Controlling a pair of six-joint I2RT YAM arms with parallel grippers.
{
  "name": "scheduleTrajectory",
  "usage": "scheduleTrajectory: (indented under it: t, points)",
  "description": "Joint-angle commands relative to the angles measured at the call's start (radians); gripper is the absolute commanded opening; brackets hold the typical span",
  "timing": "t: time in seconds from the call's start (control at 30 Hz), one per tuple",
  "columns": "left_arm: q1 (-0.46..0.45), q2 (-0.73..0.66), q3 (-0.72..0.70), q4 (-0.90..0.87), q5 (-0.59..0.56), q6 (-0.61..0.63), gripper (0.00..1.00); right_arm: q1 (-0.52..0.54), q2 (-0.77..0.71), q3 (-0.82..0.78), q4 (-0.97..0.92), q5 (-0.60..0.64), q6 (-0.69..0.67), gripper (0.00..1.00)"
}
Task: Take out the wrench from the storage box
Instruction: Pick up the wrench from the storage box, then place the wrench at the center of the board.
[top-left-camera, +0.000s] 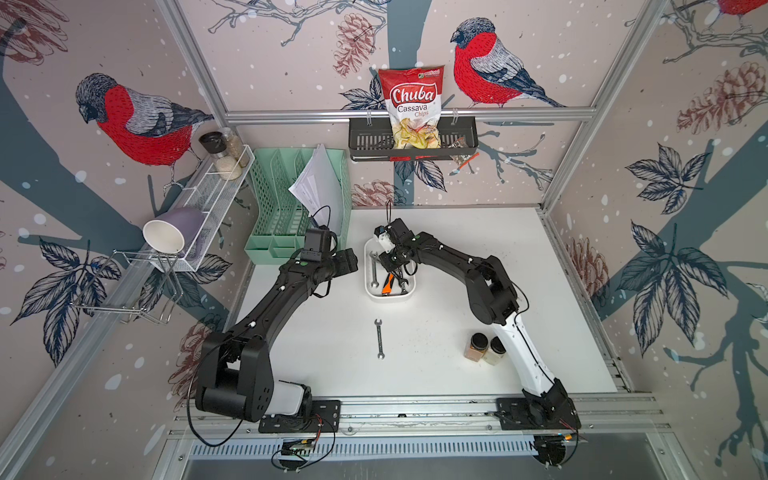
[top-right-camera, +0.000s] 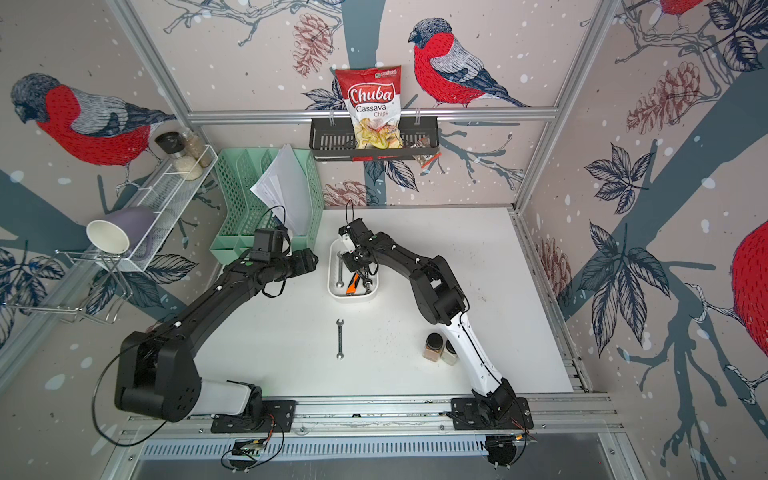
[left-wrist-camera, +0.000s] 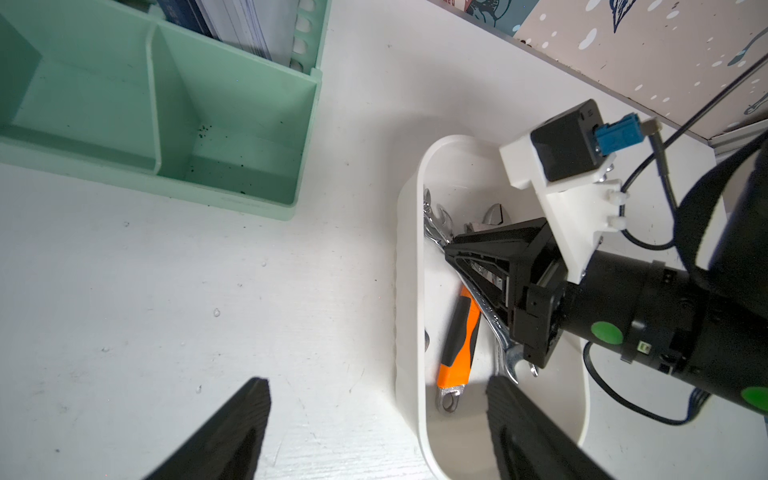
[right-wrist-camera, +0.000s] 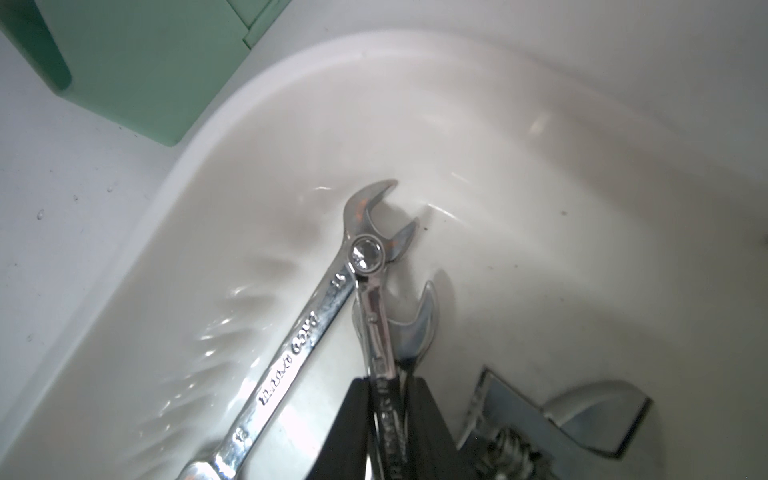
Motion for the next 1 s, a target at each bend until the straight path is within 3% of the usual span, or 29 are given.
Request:
scheduleTrajectory:
  t: [0.0,0.5,0.97]
  points:
    - [0.002,0.001,0.002,0.019,0.003,0.007,0.86,-0.001,-0.006,0.002,-0.01,0.007,0.0,0.18]
    - [0.002,-0.003,0.001,0.019,0.0,0.007,0.86,-0.001,-0.017,0.003,-0.008,0.021,0.015,0.01]
    - [0.002,-0.038,-0.002,0.017,-0.014,0.005,0.85,0.013,-0.058,0.056,0.01,0.056,0.097,0.0]
